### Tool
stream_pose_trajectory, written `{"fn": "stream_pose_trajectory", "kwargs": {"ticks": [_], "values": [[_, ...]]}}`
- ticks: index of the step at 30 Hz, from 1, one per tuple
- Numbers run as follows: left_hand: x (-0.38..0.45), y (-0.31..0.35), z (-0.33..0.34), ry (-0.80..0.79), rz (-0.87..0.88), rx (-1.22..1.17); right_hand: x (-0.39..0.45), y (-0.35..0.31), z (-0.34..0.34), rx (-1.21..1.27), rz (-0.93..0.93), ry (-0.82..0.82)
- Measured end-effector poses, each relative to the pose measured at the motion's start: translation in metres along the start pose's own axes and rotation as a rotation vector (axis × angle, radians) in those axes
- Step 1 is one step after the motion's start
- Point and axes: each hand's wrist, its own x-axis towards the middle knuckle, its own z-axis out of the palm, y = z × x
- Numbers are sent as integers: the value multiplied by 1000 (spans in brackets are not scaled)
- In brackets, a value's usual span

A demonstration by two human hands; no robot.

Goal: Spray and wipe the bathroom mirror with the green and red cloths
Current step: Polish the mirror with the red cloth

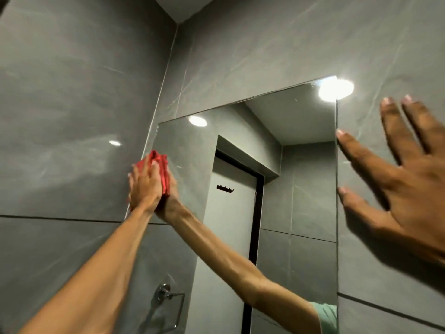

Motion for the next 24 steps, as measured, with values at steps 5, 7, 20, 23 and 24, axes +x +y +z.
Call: {"fn": "stream_pose_trajectory", "kwargs": {"ticks": [5, 7, 20, 23, 24], "values": [[-72, 37, 1, 5, -102, -64, 10, -23, -53, 381, 128, -515], [-110, 78, 3, -11, -22, -63, 3, -17, -68, 238, 30, -190], [-180, 316, 33, -158, 938, 0, 6, -4, -78, 44, -41, -266], [-153, 290, 27, -160, 1045, 32, 3, -7, -73, 40, -50, -209], [-146, 278, 25, -148, 1044, 38, 1, -8, -71, 23, -50, -201]]}}
